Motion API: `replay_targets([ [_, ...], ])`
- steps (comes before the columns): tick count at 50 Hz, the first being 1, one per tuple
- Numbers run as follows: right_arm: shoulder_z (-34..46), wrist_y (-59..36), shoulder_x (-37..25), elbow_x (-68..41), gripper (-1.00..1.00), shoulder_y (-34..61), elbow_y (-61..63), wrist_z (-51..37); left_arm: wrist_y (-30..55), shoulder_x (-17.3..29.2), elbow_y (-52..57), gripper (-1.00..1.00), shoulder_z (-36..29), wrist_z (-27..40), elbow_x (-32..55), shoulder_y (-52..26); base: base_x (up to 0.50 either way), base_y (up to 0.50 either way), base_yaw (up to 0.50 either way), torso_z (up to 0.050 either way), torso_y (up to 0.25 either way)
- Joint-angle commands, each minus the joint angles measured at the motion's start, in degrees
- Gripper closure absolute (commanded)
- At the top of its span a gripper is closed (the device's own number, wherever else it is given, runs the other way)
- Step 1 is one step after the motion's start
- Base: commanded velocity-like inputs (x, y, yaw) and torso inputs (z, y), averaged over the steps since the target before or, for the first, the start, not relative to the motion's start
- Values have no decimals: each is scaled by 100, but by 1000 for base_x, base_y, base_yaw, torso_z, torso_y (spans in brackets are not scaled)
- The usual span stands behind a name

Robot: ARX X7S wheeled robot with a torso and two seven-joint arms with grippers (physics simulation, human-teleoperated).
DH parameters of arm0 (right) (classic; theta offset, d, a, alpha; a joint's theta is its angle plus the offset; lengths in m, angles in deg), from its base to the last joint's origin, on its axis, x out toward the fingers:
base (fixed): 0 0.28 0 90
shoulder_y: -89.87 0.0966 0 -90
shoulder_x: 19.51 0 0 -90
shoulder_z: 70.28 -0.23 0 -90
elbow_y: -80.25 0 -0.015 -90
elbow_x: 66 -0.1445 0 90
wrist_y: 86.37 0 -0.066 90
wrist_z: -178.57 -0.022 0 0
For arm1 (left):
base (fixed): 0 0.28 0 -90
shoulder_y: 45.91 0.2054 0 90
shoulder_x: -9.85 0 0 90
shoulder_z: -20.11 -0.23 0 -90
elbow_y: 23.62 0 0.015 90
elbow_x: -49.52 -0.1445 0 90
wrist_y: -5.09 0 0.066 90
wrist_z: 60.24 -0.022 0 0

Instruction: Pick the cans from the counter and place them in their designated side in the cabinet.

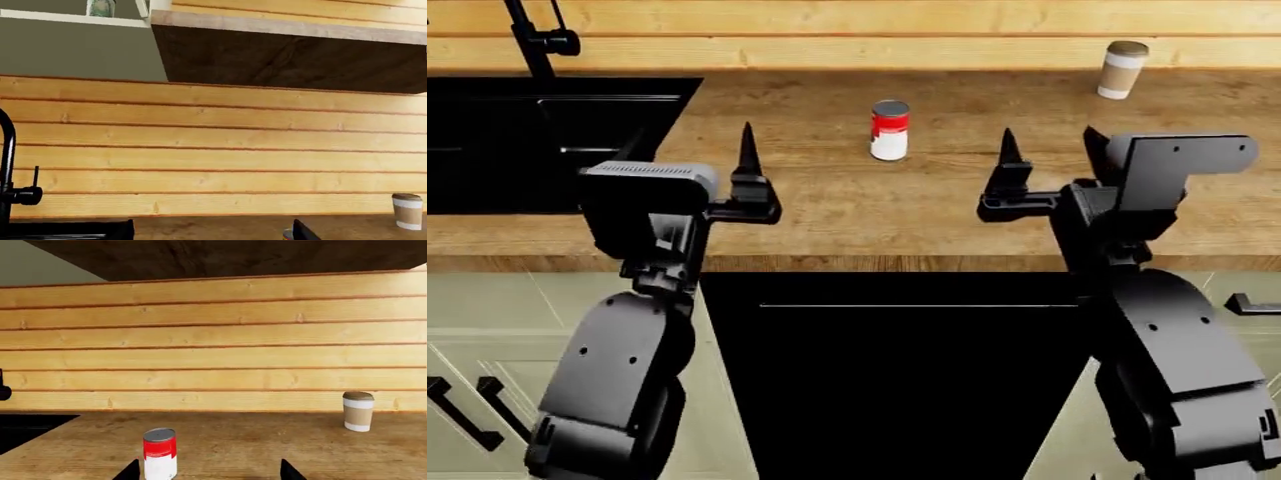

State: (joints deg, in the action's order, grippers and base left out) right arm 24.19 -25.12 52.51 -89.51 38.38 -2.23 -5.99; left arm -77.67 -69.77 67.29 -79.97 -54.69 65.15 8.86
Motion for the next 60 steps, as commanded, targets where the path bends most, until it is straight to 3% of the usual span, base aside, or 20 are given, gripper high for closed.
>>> replay_targets([
  [1,13,-1319,-369,-774,-100,372,226,370,2191,212,-460,-100,-138,-145,442,-1119,0,0,0,0,0],
  [5,96,-1722,-465,-872,-100,642,240,366,2837,284,-589,-100,-168,-140,576,-1404,0,0,0,0,0],
  [16,697,-2288,-679,-685,-100,1532,150,502,3665,501,-515,-100,-266,-228,747,-1778,185,0,0,0,0],
  [46,860,-2306,-658,-711,-100,1619,147,540,3688,527,-574,-100,-159,-132,860,-1818,484,0,0,0,0],
  [60,930,-2923,-720,-932,-100,1498,644,356,3542,534,-347,-100,-111,-27,864,-1743,0,0,0,0,0],
])
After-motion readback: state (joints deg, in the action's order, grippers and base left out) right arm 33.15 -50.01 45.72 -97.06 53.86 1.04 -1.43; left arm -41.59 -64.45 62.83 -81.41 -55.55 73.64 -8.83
